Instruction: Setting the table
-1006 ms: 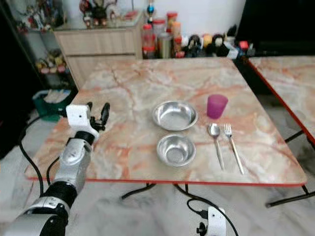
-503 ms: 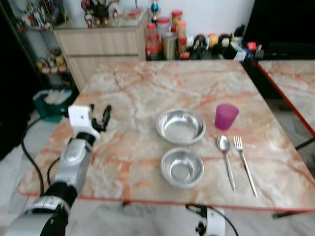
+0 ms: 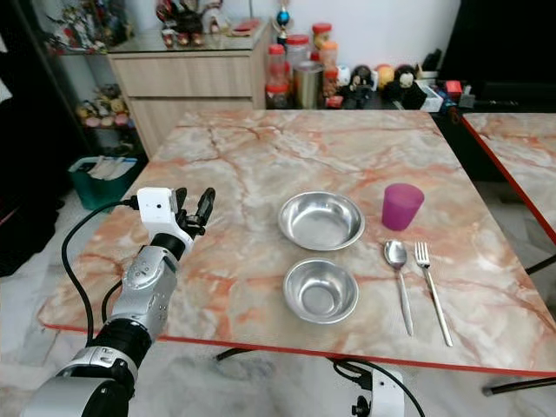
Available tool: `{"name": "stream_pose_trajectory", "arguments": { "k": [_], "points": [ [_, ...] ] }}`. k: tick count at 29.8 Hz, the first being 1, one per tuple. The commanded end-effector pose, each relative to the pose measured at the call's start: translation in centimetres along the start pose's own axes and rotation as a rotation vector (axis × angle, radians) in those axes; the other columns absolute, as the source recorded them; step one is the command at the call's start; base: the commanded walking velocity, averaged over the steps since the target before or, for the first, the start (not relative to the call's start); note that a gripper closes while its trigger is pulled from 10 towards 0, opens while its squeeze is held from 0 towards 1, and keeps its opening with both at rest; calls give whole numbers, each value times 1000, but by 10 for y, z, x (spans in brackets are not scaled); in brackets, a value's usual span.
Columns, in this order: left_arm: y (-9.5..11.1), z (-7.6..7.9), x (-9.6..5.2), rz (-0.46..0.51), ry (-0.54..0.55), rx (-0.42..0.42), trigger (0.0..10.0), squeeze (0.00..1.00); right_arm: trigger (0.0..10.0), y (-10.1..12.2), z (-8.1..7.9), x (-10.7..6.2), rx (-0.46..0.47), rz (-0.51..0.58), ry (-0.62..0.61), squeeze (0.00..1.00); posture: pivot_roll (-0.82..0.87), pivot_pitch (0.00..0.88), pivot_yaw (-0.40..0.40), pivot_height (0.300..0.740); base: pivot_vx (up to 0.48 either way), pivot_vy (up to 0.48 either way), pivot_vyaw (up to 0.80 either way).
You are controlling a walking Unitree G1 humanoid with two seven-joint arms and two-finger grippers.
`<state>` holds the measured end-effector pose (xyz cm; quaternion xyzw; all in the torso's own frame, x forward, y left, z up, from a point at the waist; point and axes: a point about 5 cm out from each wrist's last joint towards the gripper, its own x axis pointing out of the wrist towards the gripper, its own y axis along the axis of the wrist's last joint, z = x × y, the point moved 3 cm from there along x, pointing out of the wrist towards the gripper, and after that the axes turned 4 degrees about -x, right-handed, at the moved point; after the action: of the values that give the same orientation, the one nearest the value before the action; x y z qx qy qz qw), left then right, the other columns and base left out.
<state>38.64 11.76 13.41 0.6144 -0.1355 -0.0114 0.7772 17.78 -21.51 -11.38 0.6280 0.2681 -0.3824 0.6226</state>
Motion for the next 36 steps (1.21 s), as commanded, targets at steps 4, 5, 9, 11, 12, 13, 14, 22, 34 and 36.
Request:
{"name": "stream_pose_trajectory", "arguments": {
  "k": [4,5,9,11,12,13,14,22,34,36],
  "points": [
    [1,3,0,0,-15,20,10000,0,10000,2,-2,0,8,10,0,0,21,0,42,740,0,-369,0],
    [1,3,0,0,-15,20,10000,0,10000,2,-2,0,8,10,0,0,21,0,42,740,0,-394,0],
    [2,0,0,3,-7,27,10000,0,10000,2,-2,0,5,7,1,0,25,0,40,740,0,-396,0],
    [2,0,0,3,-7,29,10000,0,10000,1,-2,0,5,7,1,0,25,0,40,740,0,-394,0],
    [2,-1,-1,3,-6,30,10000,0,10000,1,-2,0,5,7,1,0,25,0,40,740,0,-394,0],
    [2,-1,-1,3,-4,30,10000,0,10000,1,-2,0,5,6,2,0,25,0,40,740,0,-394,0],
    [2,-2,-1,3,-3,31,10000,0,10000,1,-2,0,4,6,2,0,24,0,40,740,0,-394,0],
    [2,-3,-1,0,6,35,10000,0,10000,2,-2,0,4,7,5,0,25,0,40,740,0,-288,0],
    [4,-11,-1,0,36,11,10000,0,10000,2,-4,1,5,5,12,0,23,0,41,740,0,0,0],
    [4,-12,-1,1,43,11,10000,0,10000,2,-5,1,4,4,13,0,23,0,41,740,0,0,0]
  ]
}}
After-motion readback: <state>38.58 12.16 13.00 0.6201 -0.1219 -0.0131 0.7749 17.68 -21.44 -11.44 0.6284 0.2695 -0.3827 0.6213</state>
